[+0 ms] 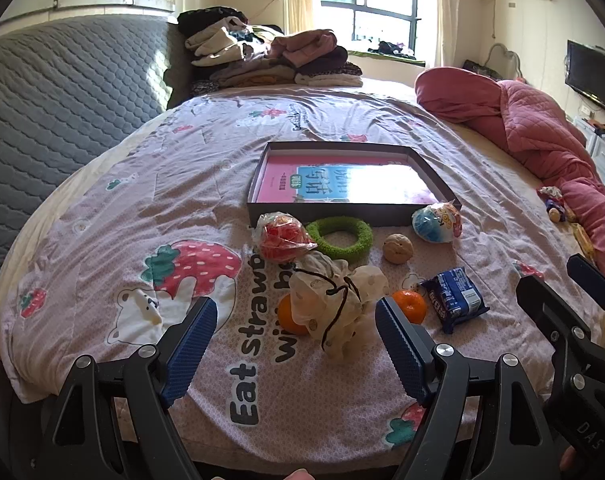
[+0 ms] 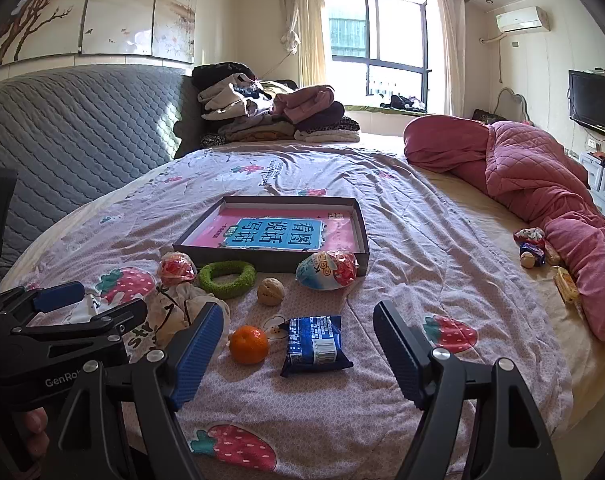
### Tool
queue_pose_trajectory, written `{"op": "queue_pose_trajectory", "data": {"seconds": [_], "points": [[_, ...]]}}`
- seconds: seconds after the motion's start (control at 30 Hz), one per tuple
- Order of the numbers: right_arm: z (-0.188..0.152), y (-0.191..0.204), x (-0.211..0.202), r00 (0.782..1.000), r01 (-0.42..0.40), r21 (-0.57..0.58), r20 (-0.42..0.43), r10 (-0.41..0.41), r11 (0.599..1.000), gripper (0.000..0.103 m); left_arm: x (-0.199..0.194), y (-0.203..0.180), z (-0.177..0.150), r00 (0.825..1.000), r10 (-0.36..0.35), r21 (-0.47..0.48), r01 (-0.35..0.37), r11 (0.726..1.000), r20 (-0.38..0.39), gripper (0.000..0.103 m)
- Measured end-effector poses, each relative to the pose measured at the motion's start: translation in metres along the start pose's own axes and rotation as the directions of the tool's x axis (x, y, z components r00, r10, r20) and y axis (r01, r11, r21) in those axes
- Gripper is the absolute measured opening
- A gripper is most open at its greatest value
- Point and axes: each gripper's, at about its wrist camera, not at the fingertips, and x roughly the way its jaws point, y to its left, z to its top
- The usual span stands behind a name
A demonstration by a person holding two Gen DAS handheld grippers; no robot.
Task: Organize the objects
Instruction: 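Move the left tool toward the white mesh bag while the right tool approaches the blue snack packet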
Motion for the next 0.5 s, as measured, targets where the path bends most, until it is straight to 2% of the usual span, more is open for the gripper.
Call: {"op": "queue_pose_trajectory", "data": {"seconds": [0.5], "points": [[-0.006,-0.001,0.008,1.000,-0.003,0.000,-0.029,0.003,1.000,0.077,0.012,0.005,-0.007,0.999,-0.010,-0.008,0.010,1.000,-0.037,0.082]]}}
